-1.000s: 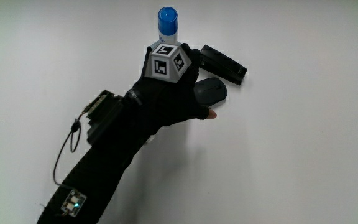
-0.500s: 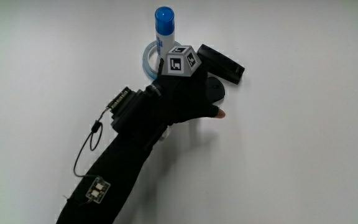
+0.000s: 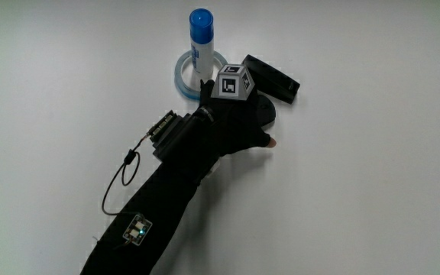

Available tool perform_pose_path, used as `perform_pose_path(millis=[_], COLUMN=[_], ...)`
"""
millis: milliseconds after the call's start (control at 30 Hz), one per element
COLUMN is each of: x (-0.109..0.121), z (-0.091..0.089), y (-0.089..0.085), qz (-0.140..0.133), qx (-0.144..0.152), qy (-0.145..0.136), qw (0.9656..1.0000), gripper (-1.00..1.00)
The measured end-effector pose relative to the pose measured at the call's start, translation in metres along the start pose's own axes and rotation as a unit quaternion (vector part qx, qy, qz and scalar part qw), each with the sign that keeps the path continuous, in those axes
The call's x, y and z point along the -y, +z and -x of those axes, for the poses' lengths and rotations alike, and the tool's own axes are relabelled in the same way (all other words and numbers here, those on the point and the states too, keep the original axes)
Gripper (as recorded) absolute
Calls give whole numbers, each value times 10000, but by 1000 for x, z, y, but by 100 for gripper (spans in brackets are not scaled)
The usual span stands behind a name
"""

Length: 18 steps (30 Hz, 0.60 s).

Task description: Pick mouse

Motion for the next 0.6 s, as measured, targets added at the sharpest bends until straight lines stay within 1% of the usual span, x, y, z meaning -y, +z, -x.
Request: perform_pose_path(millis=[33,67,100,133,167,200,233,267,333,367,400,433,467,500,533,600], x=[5,-5,-9,-11,-9,-3,-12,0,-7,-11,-5,-10,-11,-9,-39,-29], z=[0,3,4,6,4,2,4,-1,1,4,1,2,3,4,12,10], y=[1,-3,-6,-7,-6,-3,-8,-2,-6,-10,-6,-8,-9,-9,-24,-19], qz=[260,-158,-345,-316,-280,-252,-222,-162,-348,-384,-457,-506,-682,-567,-774,-776], qx=[73,-39,-212,-94,-135,-27,-74,-253,-213,-68,-210,-366,-381,-146,-256,-195], qy=[253,13,97,128,33,159,50,168,62,372,123,219,120,397,5,73], qw=[9993,9999,9991,9994,9995,9996,9997,9994,9992,9985,9987,9978,9969,9975,9967,9968], gripper=[11,14,18,21,25,29,32,36,43,46,50,54,57,61,64,71])
